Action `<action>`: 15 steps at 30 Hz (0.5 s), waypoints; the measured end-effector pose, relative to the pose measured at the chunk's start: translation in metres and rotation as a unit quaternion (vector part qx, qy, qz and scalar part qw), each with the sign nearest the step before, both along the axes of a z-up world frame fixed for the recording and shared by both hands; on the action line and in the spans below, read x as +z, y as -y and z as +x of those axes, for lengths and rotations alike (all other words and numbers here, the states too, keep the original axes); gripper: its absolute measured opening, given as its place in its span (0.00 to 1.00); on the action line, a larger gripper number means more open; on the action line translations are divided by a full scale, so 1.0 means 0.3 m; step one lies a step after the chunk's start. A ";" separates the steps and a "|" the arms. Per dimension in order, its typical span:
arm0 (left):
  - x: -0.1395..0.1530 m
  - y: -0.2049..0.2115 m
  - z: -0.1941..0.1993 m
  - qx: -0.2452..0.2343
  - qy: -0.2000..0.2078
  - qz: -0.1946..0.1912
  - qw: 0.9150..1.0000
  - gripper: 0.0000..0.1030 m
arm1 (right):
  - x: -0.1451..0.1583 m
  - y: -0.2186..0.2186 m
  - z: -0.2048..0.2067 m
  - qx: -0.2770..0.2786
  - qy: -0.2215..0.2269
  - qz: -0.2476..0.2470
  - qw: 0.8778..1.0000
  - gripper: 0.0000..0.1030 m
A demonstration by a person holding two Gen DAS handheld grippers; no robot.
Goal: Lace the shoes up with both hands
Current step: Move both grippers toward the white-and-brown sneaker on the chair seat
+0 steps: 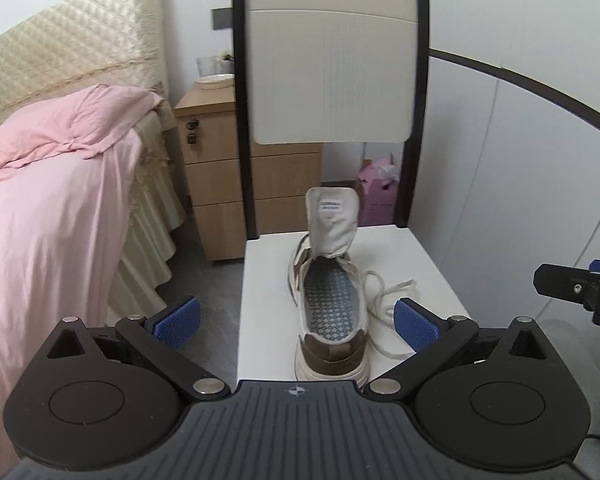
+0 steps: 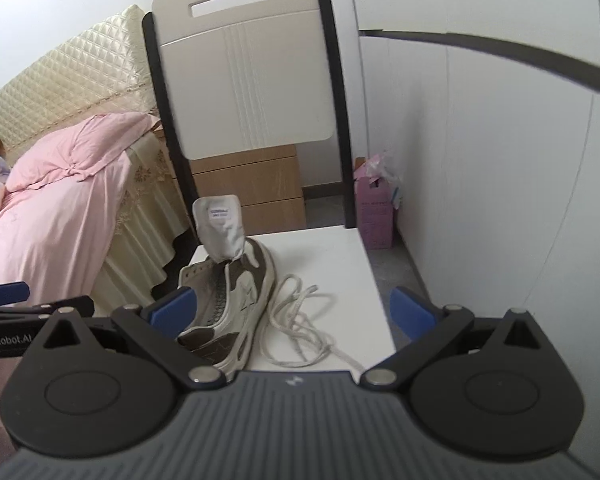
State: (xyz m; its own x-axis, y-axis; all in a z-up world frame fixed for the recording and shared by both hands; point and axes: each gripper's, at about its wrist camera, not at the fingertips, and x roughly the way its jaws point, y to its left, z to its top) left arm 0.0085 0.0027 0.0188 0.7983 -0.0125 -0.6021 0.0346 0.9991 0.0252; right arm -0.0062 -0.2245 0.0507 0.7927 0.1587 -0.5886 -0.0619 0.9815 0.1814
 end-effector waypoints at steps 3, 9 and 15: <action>0.023 -0.005 0.015 -0.012 -0.006 -0.006 1.000 1.00 | 0.026 0.004 -0.005 -0.006 -0.003 0.008 1.000 1.00; 0.113 0.023 0.040 -0.039 0.018 0.039 0.998 1.00 | 0.171 0.017 -0.004 -0.031 -0.022 0.033 0.999 1.00; 0.103 0.023 -0.021 -0.023 0.064 -0.014 0.998 1.00 | 0.186 -0.005 -0.037 -0.003 0.008 0.033 0.999 1.00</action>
State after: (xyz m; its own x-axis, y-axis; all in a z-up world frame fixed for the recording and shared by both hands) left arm 0.0021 -0.0043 0.0497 0.8664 -0.0663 -0.4949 0.0792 0.9968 0.0052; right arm -0.0173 -0.2230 0.1066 0.8028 0.1930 -0.5642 -0.0602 0.9676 0.2454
